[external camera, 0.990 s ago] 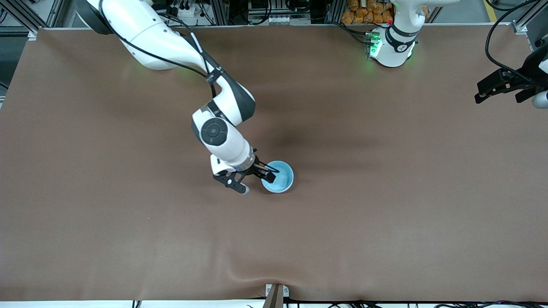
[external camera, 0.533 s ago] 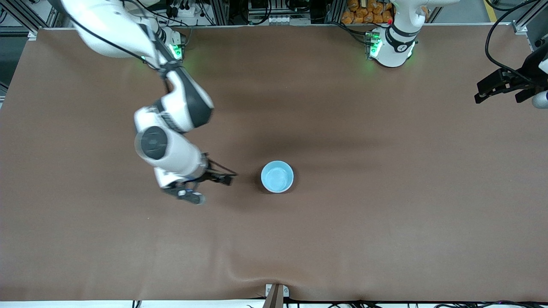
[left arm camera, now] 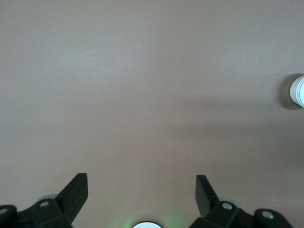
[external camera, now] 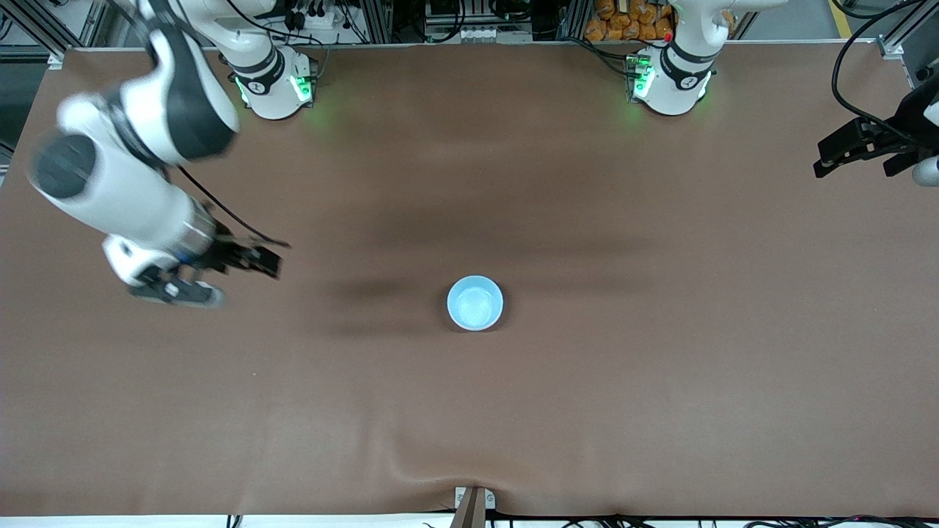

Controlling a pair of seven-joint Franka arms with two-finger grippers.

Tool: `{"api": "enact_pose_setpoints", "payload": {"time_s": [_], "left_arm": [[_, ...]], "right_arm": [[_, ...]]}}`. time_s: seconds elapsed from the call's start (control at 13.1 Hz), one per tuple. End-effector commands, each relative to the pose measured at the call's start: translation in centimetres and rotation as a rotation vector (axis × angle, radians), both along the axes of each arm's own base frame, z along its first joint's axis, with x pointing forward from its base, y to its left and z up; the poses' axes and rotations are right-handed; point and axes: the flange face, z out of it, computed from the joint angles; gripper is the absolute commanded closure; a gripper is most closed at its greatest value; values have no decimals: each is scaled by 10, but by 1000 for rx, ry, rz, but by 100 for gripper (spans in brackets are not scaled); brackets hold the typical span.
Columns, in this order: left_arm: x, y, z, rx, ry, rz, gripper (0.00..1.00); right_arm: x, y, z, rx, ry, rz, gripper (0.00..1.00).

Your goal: Stack pink and blue bowls on white bowl

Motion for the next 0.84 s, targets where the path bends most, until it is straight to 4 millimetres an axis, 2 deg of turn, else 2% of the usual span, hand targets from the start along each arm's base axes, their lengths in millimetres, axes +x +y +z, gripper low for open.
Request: {"api": "enact_pose_setpoints", "payload": {"time_s": [0.0,0.38,0.53,0.76], "left_arm": [[0,2,4,12,-3,-12,0],[0,2,5,5,-4,-14,0],[0,2,5,8,-4,-16,0],[0,1,5,11,-4,-17,0]], "right_arm": [[-38,-38,47,-34,-1,53,0],[-50,-99,125,-20,7,88,0],[-51,-110,126,-16,13,96,0],[-51,-107,125,-16,24,94,0]]}}
